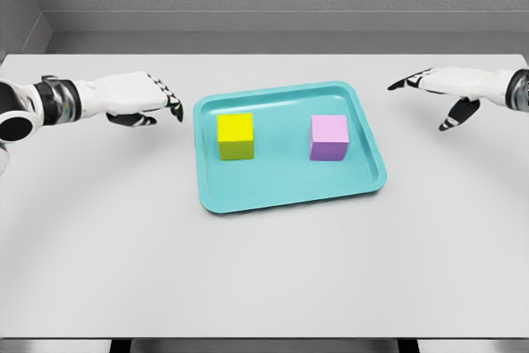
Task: Push two cubes
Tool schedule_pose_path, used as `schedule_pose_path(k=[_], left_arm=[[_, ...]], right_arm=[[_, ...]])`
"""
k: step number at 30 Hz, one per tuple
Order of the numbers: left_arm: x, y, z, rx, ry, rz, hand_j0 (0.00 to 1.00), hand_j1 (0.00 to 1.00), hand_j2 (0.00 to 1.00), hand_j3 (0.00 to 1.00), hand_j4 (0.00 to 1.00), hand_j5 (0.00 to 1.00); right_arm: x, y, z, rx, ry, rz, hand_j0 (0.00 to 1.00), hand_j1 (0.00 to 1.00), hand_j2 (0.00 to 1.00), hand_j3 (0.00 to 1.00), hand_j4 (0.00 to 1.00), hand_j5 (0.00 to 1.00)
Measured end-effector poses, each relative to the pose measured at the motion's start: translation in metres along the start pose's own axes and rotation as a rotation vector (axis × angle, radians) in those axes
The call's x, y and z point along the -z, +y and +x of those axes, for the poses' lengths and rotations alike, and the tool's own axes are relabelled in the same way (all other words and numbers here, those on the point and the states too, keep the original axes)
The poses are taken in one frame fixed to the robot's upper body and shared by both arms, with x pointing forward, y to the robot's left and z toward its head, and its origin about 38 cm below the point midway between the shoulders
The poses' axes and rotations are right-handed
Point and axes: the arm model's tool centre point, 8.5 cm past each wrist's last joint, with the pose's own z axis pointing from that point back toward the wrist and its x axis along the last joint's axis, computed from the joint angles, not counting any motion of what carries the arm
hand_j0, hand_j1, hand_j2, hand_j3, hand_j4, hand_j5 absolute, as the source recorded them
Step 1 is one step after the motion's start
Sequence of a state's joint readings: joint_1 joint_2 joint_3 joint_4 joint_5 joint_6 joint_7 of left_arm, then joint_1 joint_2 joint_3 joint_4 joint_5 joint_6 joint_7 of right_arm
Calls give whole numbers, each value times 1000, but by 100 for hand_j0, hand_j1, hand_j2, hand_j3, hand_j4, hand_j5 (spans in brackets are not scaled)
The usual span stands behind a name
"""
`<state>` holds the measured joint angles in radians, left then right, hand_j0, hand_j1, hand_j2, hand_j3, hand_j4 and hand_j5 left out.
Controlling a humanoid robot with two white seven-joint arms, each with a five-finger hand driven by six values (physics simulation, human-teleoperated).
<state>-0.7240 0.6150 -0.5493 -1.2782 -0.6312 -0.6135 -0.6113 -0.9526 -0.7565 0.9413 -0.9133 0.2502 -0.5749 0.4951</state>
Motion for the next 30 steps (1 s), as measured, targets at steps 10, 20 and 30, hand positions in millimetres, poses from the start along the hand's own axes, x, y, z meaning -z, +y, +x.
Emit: schedule_pose_path(k=[10, 20, 30], left_arm=[[23, 6, 20, -15, -55, 41, 58, 58, 58, 58, 58, 58], [27, 0, 23, -29, -62, 36, 58, 58, 58, 58, 58, 58], [38, -5, 25, -54, -67, 32, 58, 58, 58, 58, 58, 58]], right_arm=[[12, 0, 24, -103, -73, 126, 12, 12, 12, 12, 12, 12], [35, -6, 54, -183, -139, 165, 12, 12, 12, 12, 12, 12], [46, -8, 82, -266, -204, 204, 13, 13, 13, 13, 13, 13]])
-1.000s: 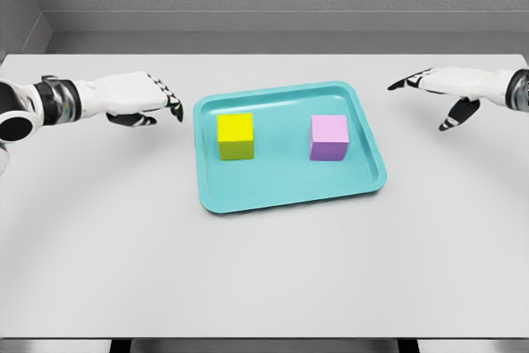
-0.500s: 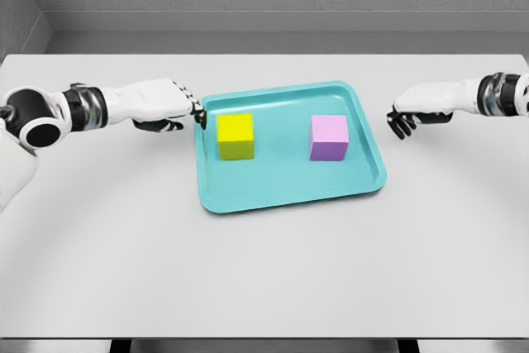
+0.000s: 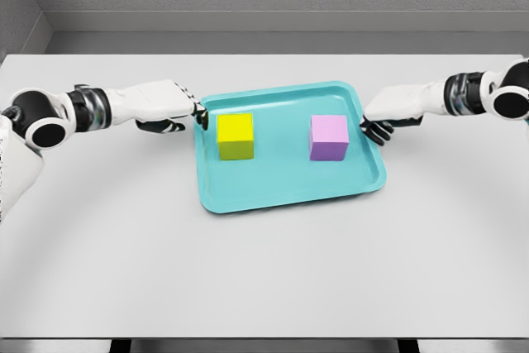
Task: Push two cubes
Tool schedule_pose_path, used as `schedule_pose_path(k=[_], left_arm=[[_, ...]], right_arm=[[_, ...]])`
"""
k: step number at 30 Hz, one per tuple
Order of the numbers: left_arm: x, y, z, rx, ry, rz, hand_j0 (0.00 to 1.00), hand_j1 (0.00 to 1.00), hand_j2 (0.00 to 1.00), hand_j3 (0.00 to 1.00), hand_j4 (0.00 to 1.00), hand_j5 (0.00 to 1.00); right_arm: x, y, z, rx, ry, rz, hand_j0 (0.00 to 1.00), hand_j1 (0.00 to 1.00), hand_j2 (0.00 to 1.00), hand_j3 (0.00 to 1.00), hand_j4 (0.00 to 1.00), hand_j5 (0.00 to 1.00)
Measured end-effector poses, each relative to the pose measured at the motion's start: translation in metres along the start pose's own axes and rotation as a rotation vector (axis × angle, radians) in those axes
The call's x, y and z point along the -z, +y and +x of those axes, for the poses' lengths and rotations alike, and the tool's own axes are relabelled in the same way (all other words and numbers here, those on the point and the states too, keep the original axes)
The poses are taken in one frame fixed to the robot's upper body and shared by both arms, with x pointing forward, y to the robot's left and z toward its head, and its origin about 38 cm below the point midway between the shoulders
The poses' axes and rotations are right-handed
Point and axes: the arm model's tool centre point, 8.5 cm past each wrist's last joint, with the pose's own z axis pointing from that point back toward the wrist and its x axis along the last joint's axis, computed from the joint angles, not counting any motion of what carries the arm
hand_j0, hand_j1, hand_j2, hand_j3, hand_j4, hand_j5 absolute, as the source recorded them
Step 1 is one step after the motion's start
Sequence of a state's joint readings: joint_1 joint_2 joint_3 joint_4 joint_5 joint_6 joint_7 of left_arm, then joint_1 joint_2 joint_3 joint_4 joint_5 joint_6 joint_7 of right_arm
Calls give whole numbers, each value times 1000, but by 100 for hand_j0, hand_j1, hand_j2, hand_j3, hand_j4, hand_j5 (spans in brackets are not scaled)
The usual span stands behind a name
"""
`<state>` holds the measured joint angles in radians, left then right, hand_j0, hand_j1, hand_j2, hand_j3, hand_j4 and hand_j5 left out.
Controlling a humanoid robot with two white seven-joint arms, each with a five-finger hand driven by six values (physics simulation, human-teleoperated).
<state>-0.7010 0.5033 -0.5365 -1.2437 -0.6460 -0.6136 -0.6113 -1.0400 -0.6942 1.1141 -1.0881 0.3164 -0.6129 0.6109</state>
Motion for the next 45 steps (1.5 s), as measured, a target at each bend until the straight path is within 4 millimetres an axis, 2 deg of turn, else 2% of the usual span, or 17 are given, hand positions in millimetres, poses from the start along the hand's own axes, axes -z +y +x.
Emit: schedule_pose_path(k=[7, 15, 33, 45], left_arm=[[10, 1, 7, -9, -20, 8, 58, 58, 58, 58, 58, 58], [12, 1, 6, -21, -19, 13, 58, 58, 58, 58, 58, 58], [27, 5, 14, -61, -41, 46, 58, 58, 58, 58, 58, 58], [37, 8, 21, -80, -58, 60, 57, 57, 57, 57, 57, 57]], right_arm=[[8, 1, 7, -16, -20, 22, 13, 13, 13, 13, 13, 13], [18, 1, 13, -28, -39, 39, 13, 13, 13, 13, 13, 13], [30, -7, 23, -51, -62, 42, 13, 13, 13, 13, 13, 13], [36, -3, 16, -41, -39, 68, 13, 13, 13, 13, 13, 13]])
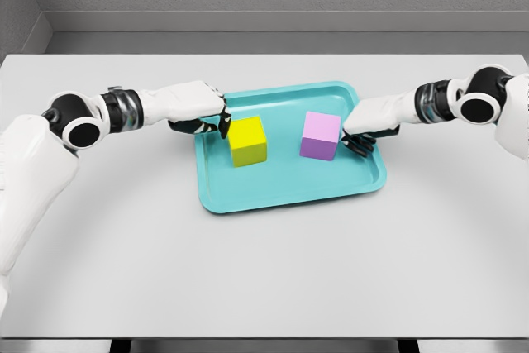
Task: Push two cubes
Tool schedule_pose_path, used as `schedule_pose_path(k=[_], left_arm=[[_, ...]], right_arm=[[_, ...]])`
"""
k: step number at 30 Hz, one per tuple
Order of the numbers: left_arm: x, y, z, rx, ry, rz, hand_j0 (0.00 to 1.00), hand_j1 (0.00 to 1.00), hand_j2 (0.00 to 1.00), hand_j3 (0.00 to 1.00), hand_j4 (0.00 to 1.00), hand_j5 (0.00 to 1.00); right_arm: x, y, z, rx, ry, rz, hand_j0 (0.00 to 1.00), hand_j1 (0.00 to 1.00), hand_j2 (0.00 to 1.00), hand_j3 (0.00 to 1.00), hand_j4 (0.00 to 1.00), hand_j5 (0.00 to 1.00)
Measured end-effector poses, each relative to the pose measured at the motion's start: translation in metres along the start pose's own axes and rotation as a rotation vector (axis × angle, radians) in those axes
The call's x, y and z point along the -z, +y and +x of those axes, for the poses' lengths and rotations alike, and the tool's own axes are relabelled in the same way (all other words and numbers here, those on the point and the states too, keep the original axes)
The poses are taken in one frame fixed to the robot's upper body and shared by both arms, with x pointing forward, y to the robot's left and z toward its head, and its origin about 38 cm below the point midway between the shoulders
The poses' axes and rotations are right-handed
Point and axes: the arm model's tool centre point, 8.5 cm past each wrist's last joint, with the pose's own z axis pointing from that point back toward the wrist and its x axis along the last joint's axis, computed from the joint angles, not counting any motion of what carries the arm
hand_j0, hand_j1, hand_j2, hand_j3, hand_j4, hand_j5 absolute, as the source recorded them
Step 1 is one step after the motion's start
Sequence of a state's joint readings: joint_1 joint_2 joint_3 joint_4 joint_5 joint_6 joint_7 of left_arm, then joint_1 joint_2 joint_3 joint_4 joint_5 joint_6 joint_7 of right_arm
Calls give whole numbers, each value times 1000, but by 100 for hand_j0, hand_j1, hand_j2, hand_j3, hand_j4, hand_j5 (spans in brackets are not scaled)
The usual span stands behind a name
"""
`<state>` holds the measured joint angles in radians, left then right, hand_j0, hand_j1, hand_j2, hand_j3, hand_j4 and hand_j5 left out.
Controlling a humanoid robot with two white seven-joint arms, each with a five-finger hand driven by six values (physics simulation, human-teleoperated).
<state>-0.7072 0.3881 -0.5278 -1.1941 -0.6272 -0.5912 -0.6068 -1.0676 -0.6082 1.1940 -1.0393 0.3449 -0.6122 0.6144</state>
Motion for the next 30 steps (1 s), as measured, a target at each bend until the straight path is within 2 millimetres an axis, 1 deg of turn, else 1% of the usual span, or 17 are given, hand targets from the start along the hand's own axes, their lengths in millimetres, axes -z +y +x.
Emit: schedule_pose_path(k=[4, 10, 16, 17, 18, 19, 20, 21, 25, 26, 28, 29, 30], left_arm=[[0, 0, 0, 0, -1, 0, 57, 57, 57, 57, 57, 57], [-8, -1, -4, 14, 5, -10, 58, 58, 58, 58, 58, 58], [-28, 1, -19, 27, 44, -15, 59, 59, 59, 59, 59, 59], [-30, 2, -20, 28, 47, -15, 59, 59, 59, 59, 59, 59], [-31, 3, -21, 30, 49, -13, 62, 62, 62, 62, 62, 62], [-33, 2, -20, 31, 46, -13, 62, 62, 62, 62, 62, 62], [-38, 6, -20, 45, 49, -11, 62, 62, 62, 62, 62, 62], [-43, 3, -18, 57, 48, -19, 62, 62, 62, 62, 62, 62], [-69, 20, -11, 166, 49, -34, 60, 60, 60, 60, 60, 60], [-78, 25, -6, 206, 48, -41, 60, 60, 60, 60, 60, 60], [-94, 42, 2, 288, 48, -40, 61, 61, 61, 61, 61, 61], [-98, 49, 8, 320, 42, -40, 60, 60, 60, 60, 60, 60], [-99, 53, 13, 346, 31, -43, 60, 60, 60, 60, 60, 60]], right_arm=[[7, -2, -1, 2, 7, 4, 13, 13, 13, 13, 13, 13], [11, -5, -4, 13, 16, 4, 13, 13, 13, 13, 13, 13], [14, -10, -4, -8, 25, 11, 13, 13, 13, 13, 13, 13], [15, -10, -3, -15, 25, 15, 13, 13, 13, 13, 13, 13], [16, -10, -2, -22, 26, 18, 13, 13, 13, 13, 13, 13], [17, -11, -2, -27, 25, 19, 13, 13, 13, 13, 13, 13], [18, -12, -1, -31, 23, 20, 13, 13, 13, 13, 13, 13], [19, -12, 0, -34, 22, 21, 13, 13, 13, 13, 13, 13], [21, -14, 3, -40, 13, 19, 13, 13, 13, 13, 13, 13], [22, -14, 3, -40, 13, 19, 13, 13, 13, 13, 13, 13], [22, -15, 3, -40, 12, 19, 13, 13, 13, 13, 13, 13], [22, -15, 3, -40, 13, 18, 13, 13, 13, 13, 13, 13], [19, -20, 1, -46, 19, 12, 13, 13, 13, 13, 13, 13]])
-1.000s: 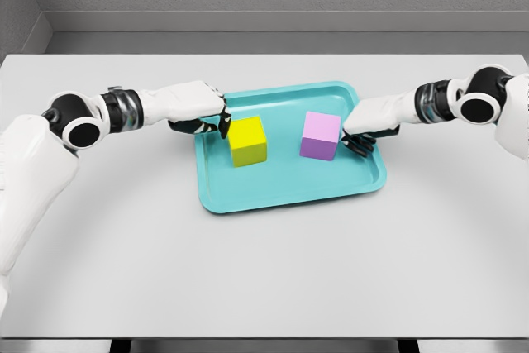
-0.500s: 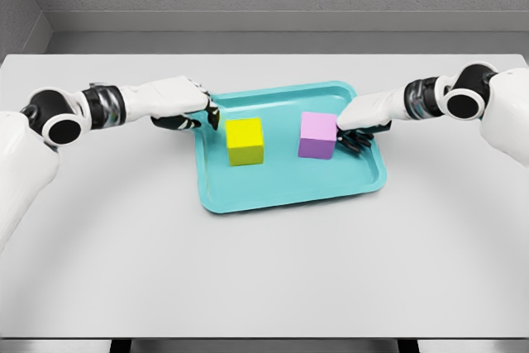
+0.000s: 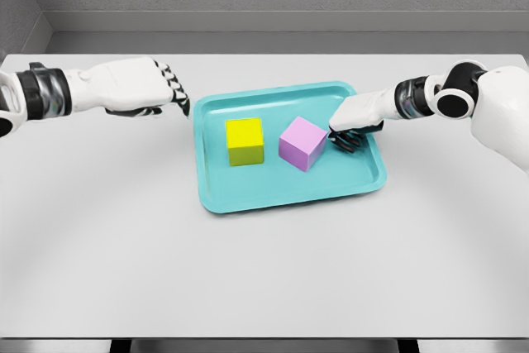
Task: Push two cubes
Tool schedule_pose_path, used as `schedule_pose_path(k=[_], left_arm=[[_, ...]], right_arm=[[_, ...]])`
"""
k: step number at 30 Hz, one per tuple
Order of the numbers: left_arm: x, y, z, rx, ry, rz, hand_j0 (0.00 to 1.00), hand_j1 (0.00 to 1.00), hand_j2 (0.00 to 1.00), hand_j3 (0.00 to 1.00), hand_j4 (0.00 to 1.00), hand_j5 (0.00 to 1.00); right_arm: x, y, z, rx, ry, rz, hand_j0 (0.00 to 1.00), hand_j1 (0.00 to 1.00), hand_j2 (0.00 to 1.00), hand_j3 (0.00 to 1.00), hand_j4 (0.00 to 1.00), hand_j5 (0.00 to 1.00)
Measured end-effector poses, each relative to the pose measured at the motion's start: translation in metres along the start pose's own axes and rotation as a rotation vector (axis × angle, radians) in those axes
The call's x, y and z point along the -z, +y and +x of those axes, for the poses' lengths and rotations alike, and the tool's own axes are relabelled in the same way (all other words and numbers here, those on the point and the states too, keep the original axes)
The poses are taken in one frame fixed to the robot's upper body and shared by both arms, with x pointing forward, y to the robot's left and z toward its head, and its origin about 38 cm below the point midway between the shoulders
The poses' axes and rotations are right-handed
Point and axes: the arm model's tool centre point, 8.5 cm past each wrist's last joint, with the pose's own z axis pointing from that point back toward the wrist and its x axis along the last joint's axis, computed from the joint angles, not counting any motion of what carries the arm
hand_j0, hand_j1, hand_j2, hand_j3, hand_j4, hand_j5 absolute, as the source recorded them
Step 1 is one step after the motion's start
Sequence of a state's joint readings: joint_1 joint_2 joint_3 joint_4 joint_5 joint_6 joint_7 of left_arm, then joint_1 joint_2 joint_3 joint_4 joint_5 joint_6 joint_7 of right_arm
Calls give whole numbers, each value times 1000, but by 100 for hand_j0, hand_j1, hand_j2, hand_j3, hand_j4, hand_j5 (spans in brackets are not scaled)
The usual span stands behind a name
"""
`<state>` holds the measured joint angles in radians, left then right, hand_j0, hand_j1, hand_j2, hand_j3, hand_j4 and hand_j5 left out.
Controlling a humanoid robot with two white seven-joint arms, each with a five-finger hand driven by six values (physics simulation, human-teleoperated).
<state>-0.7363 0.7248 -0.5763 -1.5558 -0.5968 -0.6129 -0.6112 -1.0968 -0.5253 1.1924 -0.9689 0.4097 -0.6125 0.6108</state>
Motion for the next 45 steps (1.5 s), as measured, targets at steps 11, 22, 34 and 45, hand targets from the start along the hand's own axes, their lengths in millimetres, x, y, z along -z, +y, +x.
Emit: schedule_pose_path(k=[11, 22, 34, 45], left_arm=[[38, -9, 15, 30, -58, -65, 60, 60, 60, 60, 60, 60], [64, -29, 24, -2, -72, -100, 60, 60, 60, 60, 60, 60], [67, -32, 27, -11, -78, -100, 60, 60, 60, 60, 60, 60], [76, -31, 35, -42, -95, -76, 60, 60, 60, 60, 60, 60]], right_arm=[[-33, -14, 1, -120, 19, 34, 13, 13, 13, 13, 13, 13], [-21, 3, 34, -200, -72, 105, 13, 13, 13, 13, 13, 13], [-8, 0, 46, -207, -107, 102, 13, 13, 13, 13, 13, 13], [1, 0, 43, -189, -104, 106, 13, 13, 13, 13, 13, 13]])
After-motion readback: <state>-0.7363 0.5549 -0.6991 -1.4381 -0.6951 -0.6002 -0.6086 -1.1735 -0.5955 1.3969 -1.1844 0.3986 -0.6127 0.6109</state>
